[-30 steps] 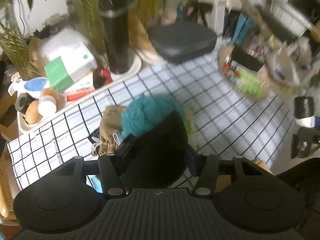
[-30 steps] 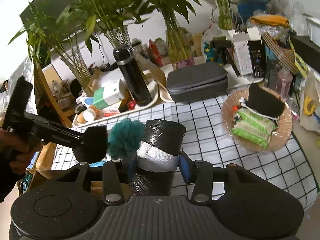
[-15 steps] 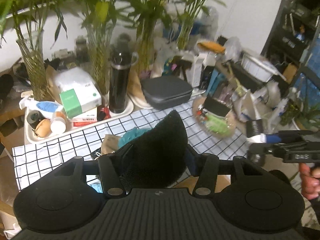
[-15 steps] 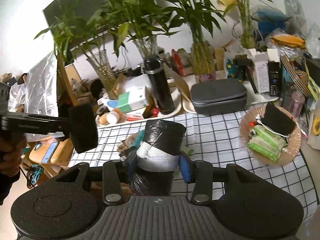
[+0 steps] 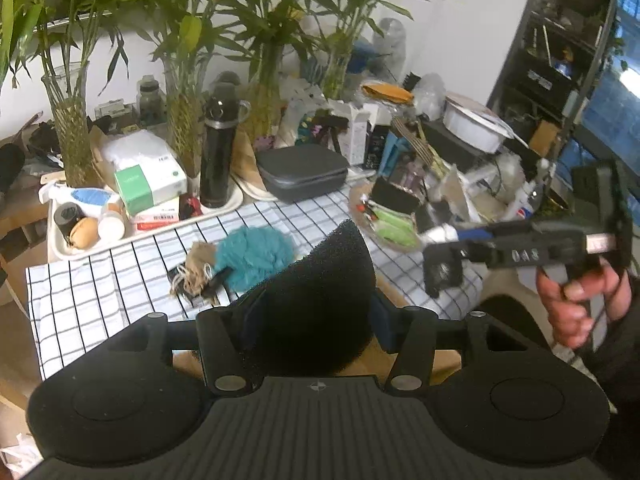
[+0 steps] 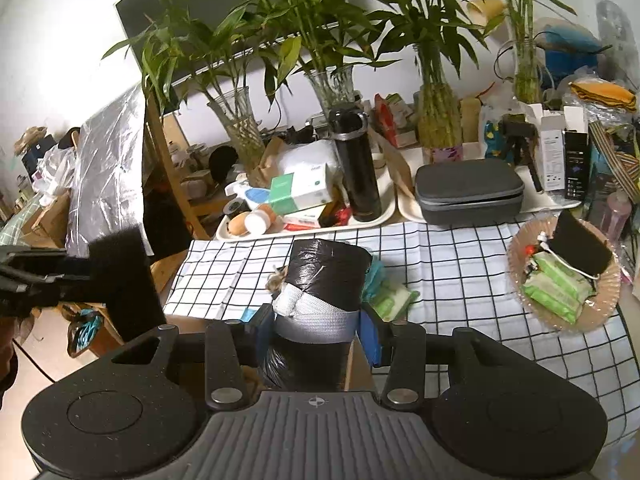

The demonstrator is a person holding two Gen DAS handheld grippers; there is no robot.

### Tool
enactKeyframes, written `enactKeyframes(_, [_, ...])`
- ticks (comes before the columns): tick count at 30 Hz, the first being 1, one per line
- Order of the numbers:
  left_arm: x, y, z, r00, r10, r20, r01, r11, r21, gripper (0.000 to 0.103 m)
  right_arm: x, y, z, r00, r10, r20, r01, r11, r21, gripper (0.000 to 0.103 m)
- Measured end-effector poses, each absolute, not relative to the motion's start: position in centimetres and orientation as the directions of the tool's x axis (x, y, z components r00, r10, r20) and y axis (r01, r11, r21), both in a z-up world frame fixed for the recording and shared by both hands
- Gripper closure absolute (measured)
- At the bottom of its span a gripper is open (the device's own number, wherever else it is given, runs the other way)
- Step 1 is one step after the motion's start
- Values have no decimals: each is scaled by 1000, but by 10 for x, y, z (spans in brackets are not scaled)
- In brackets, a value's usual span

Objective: Organize soft objects
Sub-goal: 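Lower the black bowl into the cardboard box and open the left gripper while the right carries the roll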

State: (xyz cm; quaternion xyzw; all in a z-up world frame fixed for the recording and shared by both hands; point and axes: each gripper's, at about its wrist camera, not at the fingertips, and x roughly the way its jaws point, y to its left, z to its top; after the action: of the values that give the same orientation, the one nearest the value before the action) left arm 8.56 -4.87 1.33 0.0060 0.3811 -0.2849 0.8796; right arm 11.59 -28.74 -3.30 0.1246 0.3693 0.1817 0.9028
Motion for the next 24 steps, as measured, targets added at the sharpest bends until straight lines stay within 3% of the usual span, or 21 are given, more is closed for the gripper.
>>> enactKeyframes(11, [68, -50, -22, 469, -460, -754, 523, 833, -183, 43, 110, -273, -33, 633, 438, -639, -271, 898, 347, 55])
enactKeyframes(14, [65, -54, -35, 431, -464, -774, 521, 828, -207, 37, 111, -271, -34, 626, 440, -644, -272, 897, 349, 55])
enactKeyframes(16, [62, -54, -40, 425, -466, -776, 517, 829, -214, 23, 111, -270, -36, 621, 438, -650, -269, 898, 349, 55])
enactKeyframes(17, [61, -54, -40, 430, -466, -773, 515, 830, -215, 22, 111, -270, -37, 618, 438, -653, -269, 898, 348, 55])
enactKeyframes(24, [55, -41, -47, 479, -448, -755, 450, 863, -227, 21, 109, -269, -42, 602, 440, -666, -269, 897, 350, 55])
